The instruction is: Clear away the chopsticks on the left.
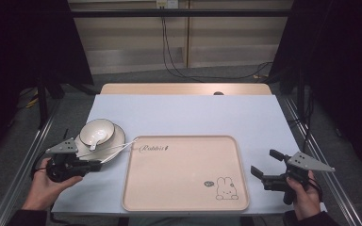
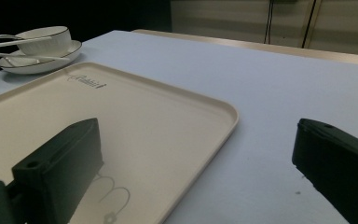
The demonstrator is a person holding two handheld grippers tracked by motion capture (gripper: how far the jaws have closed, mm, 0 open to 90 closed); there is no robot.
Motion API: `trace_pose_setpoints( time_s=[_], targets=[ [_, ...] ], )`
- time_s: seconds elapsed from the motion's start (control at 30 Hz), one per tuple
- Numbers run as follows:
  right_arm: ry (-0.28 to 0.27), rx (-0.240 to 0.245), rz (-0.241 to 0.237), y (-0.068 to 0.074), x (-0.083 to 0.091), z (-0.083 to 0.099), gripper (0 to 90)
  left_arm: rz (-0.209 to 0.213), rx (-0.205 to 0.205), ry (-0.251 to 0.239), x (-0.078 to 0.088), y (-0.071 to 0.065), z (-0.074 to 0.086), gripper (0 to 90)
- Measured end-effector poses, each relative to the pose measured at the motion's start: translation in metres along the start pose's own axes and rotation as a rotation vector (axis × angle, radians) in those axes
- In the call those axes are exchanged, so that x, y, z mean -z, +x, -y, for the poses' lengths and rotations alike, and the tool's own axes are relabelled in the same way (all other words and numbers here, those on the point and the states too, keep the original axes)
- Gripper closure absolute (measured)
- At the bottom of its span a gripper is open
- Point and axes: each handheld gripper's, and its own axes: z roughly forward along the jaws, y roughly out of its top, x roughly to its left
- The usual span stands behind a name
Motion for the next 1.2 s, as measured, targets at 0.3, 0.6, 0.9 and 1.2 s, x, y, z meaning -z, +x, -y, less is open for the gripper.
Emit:
trace_pose_setpoints(
  time_s=[0.3,0.6,0.9,1.2],
  targets=[
    [0.003,0.006,0.002,0.0,0.0,0.0,1.2,-0.063,0.143,-0.066,-0.003,-0.025,-0.001,84.3],
    [0.002,0.004,-0.002,0.0,-0.001,0.0,1.2,-0.145,0.229,-0.09,-0.008,-0.055,-0.007,84.4],
    [0.004,0.009,-0.002,0.0,-0.001,0.0,1.3,-0.232,0.372,-0.076,-0.037,-0.079,-0.015,84.4],
    [0.007,0.004,-0.008,0.0,-0.002,0.0,1.6,-0.267,0.436,-0.03,-0.073,-0.075,-0.011,84.5]
  ],
)
